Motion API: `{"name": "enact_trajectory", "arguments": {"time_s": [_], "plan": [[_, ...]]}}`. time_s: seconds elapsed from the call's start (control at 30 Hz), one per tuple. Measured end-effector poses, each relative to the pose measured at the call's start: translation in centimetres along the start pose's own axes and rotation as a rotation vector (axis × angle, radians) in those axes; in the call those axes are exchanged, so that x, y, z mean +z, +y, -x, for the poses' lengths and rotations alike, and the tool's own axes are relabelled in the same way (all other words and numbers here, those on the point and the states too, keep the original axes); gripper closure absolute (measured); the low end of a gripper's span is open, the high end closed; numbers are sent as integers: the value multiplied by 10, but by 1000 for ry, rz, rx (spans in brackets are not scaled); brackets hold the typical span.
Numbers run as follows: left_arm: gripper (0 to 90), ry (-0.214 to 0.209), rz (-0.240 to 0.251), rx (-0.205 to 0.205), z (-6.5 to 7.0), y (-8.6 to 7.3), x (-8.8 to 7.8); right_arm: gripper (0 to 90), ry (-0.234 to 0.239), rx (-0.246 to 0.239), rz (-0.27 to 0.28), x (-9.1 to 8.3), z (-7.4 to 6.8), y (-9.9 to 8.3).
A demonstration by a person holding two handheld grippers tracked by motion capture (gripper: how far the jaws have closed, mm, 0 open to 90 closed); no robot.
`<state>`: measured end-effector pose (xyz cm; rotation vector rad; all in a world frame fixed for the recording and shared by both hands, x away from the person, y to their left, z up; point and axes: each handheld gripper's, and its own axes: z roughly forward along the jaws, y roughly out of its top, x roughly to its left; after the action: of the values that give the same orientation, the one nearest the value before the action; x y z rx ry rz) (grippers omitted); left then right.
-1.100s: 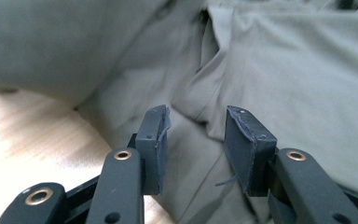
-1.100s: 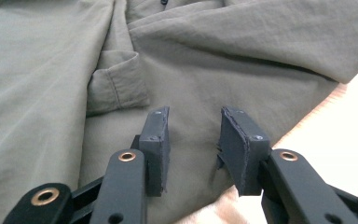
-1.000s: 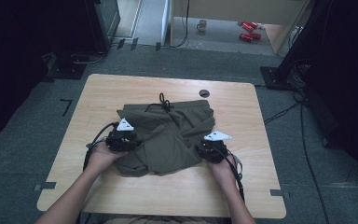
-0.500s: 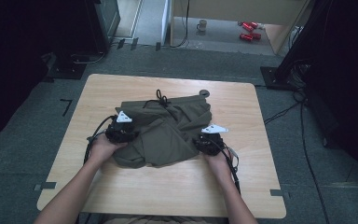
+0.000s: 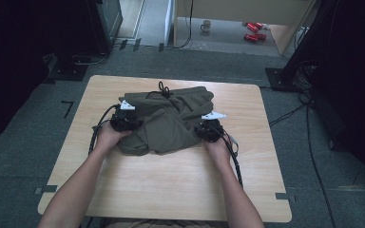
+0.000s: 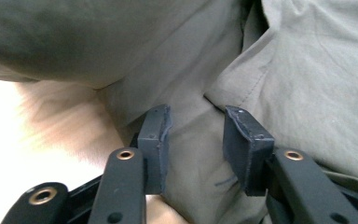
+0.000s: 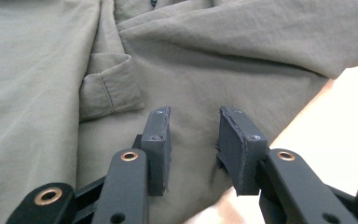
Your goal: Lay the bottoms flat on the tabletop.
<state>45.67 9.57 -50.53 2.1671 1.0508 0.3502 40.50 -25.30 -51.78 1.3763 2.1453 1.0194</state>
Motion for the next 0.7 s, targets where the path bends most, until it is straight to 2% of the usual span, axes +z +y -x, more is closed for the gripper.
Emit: {"name": "enact_trajectory", "arguments": {"time_s": [0.13,0.2,0.23,0.27,0.3,0.33,0.4,0.43,0.5,0.53,0.57,0.63,0.7], "plan": [[588,-41,-16,-64,0,2,-3,604,12,33,-12,4,5,6],[572,-39,-16,-60,1,1,-8,582,28,28,-30,3,5,9],[545,-38,-13,-66,4,2,-13,581,17,1,-18,-3,3,12],[523,-38,-13,-66,4,2,-13,581,17,1,-18,-3,3,12],[523,-30,6,-73,5,1,-18,582,19,0,-8,-5,2,13],[509,-1,41,-81,9,-2,-25,587,29,2,37,-12,-2,19],[506,-3,56,-86,12,-4,-29,589,30,-1,49,-14,-3,21],[496,-16,57,-86,14,-6,-32,589,36,-6,65,-17,-7,24],[478,-11,47,-63,20,-10,-37,584,54,-26,66,-18,-17,33],[478,-9,37,-50,22,-11,-39,584,54,-26,66,-18,-17,33],[465,-5,23,-37,25,-14,-43,578,74,-34,65,-17,-25,38],[459,-4,32,-22,29,-22,-54,573,89,-36,62,-15,-31,41],[458,-4,40,-25,30,-26,-58,571,98,-39,63,-13,-35,42]]}}
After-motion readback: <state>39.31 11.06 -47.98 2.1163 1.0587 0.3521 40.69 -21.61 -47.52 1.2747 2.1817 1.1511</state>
